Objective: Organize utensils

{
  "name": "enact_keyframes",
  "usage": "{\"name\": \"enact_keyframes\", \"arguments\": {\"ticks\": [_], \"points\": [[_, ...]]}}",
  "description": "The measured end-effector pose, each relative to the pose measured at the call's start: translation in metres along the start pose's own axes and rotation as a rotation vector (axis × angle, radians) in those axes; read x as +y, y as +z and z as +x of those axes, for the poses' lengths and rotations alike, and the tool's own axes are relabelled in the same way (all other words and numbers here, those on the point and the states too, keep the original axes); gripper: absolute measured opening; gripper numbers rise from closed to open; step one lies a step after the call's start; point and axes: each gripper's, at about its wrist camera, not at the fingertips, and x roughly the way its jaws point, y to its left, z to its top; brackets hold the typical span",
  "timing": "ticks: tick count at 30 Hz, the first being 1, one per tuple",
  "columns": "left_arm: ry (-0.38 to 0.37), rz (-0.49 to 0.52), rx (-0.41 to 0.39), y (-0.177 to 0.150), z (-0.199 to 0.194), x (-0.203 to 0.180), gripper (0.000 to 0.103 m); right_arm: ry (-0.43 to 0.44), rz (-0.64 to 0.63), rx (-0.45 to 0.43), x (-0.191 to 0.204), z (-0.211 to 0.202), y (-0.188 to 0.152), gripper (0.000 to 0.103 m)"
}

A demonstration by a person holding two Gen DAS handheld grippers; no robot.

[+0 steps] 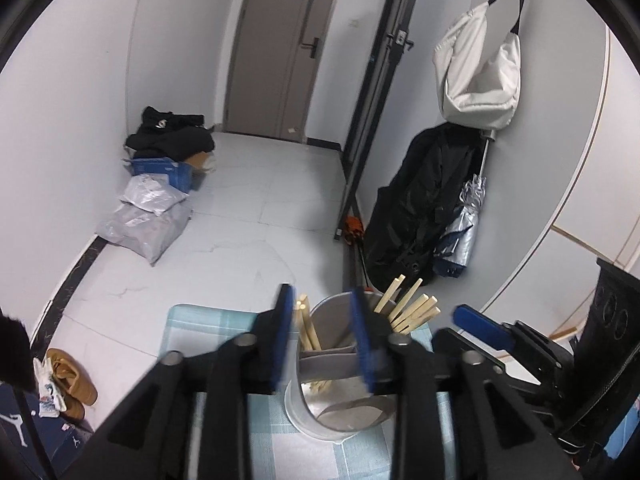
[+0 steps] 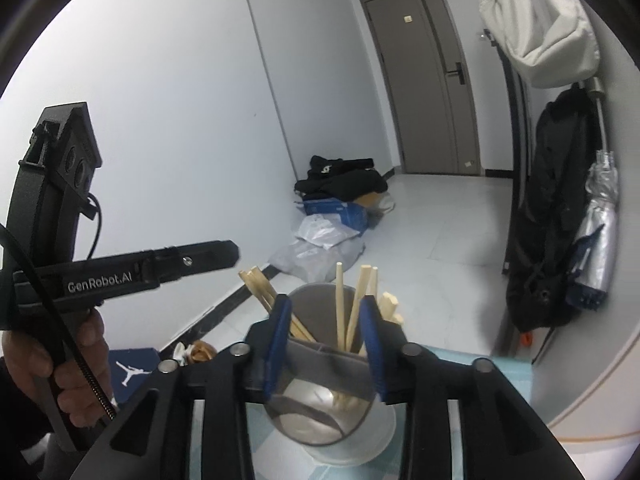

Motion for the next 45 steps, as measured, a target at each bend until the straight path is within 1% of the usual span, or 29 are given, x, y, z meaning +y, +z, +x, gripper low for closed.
{"name": "enact_keyframes", "arguments": {"ticks": [1, 2, 4, 5, 7, 9, 11, 13, 18, 19, 21, 26, 29, 32, 36, 40, 43, 45], "points": [[0.008, -0.008, -0.012, -0.001, -0.005, -0.001, 0.040, -0.010, 0.004, -0.006, 0.001, -0.005, 0.000, 0.048], [0.022, -0.013, -0.023, -0.001, -0.009, -0.001, 0.047, -0.016, 0.009, -0.012, 0.002, -0.009, 0.000, 0.053], [0.052, -0.023, -0.046, -0.003, -0.020, -0.002, 0.050, -0.026, 0.021, -0.030, 0.004, -0.021, -0.001, 0.055], [0.055, -0.026, -0.051, -0.003, -0.023, -0.002, 0.052, -0.031, 0.023, -0.035, 0.005, -0.026, -0.001, 0.056], [0.070, -0.035, -0.069, -0.004, -0.033, -0.004, 0.058, -0.044, 0.025, -0.045, 0.008, -0.035, -0.002, 0.059], [0.082, -0.045, -0.100, -0.006, -0.044, -0.006, 0.069, -0.059, 0.021, -0.066, 0.012, -0.049, -0.002, 0.063], [0.095, -0.044, -0.129, -0.008, -0.053, -0.009, 0.074, -0.069, 0.017, -0.086, 0.016, -0.060, -0.002, 0.069], [0.107, -0.036, -0.152, -0.011, -0.061, -0.013, 0.076, -0.076, 0.010, -0.104, 0.019, -0.071, -0.003, 0.070], [0.141, -0.022, -0.201, -0.023, -0.076, -0.018, 0.086, -0.099, -0.011, -0.138, 0.030, -0.091, -0.009, 0.077], [0.146, -0.019, -0.210, -0.025, -0.078, -0.019, 0.087, -0.104, -0.012, -0.145, 0.031, -0.095, -0.010, 0.079], [0.158, -0.021, -0.229, -0.030, -0.083, -0.019, 0.093, -0.108, -0.015, -0.155, 0.033, -0.101, -0.014, 0.081], [0.184, -0.017, -0.267, -0.040, -0.091, -0.015, 0.099, -0.129, -0.030, -0.171, 0.044, -0.109, -0.024, 0.085], [0.193, -0.018, -0.292, -0.049, -0.096, -0.011, 0.100, -0.136, -0.026, -0.178, 0.047, -0.111, -0.032, 0.089], [0.197, 0.001, -0.305, -0.058, -0.096, -0.008, 0.100, -0.160, -0.031, -0.182, 0.049, -0.111, -0.041, 0.090], [0.209, 0.015, -0.284, -0.068, -0.088, -0.006, 0.100, -0.176, -0.032, -0.176, 0.049, -0.113, -0.053, 0.090], [0.211, -0.003, -0.265, -0.078, -0.077, -0.003, 0.100, -0.198, -0.037, -0.165, 0.047, -0.111, -0.061, 0.094], [0.229, 0.012, -0.261, -0.085, -0.068, -0.004, 0.100, -0.199, -0.019, -0.159, 0.044, -0.110, -0.064, 0.095], [0.228, 0.014, -0.253, -0.088, -0.065, -0.003, 0.100, -0.209, -0.012, -0.161, 0.042, -0.109, -0.066, 0.095]]}}
